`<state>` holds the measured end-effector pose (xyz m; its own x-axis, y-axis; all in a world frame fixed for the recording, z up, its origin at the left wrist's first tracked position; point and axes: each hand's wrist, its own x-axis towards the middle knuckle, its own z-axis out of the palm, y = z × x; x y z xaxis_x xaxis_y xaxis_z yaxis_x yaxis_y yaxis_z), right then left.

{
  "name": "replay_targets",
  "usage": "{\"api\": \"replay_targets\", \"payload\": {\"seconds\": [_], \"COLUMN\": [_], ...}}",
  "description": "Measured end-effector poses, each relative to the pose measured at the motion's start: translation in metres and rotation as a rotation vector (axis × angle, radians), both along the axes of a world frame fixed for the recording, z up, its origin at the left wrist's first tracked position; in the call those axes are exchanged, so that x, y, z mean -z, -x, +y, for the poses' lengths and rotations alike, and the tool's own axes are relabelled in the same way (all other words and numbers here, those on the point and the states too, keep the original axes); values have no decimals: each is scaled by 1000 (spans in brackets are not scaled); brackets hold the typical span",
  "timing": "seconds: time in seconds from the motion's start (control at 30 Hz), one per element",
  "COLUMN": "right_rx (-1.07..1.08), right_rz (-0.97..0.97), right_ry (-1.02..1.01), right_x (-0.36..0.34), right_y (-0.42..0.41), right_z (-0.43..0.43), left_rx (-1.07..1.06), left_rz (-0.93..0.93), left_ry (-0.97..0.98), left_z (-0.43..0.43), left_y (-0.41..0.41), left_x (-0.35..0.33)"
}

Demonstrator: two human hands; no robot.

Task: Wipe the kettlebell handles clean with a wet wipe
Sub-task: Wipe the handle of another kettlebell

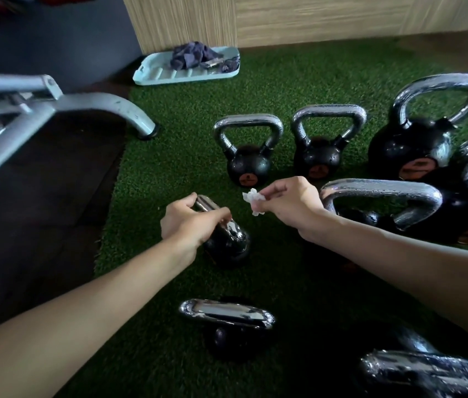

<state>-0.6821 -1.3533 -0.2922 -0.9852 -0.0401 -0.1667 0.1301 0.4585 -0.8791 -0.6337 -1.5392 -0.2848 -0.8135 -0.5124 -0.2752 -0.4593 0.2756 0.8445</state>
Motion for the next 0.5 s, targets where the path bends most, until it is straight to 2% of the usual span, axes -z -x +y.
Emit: {"api": "replay_targets", "payload": {"seconds": [0.07,0.2,0.33,0.5], "right_rx": [-22,-85,-130,-154], "right_rz": [-19,-59,-30,36], "right_ry": [-7,-32,-59,-112], "right_x": [7,23,35,44], "right_y": [1,2,8,24], "right_z": [-4,-16,-44,-78], "left_rx": [13,170,252,255], "left_rz": [-1,-16,-8,-37], "left_ry": [-38,-196,-225,-231], "left_z": [-11,-43,-55,-70], "left_y": [-6,-29,-30,-24], "left_x": [-1,-4,-2,2]}}
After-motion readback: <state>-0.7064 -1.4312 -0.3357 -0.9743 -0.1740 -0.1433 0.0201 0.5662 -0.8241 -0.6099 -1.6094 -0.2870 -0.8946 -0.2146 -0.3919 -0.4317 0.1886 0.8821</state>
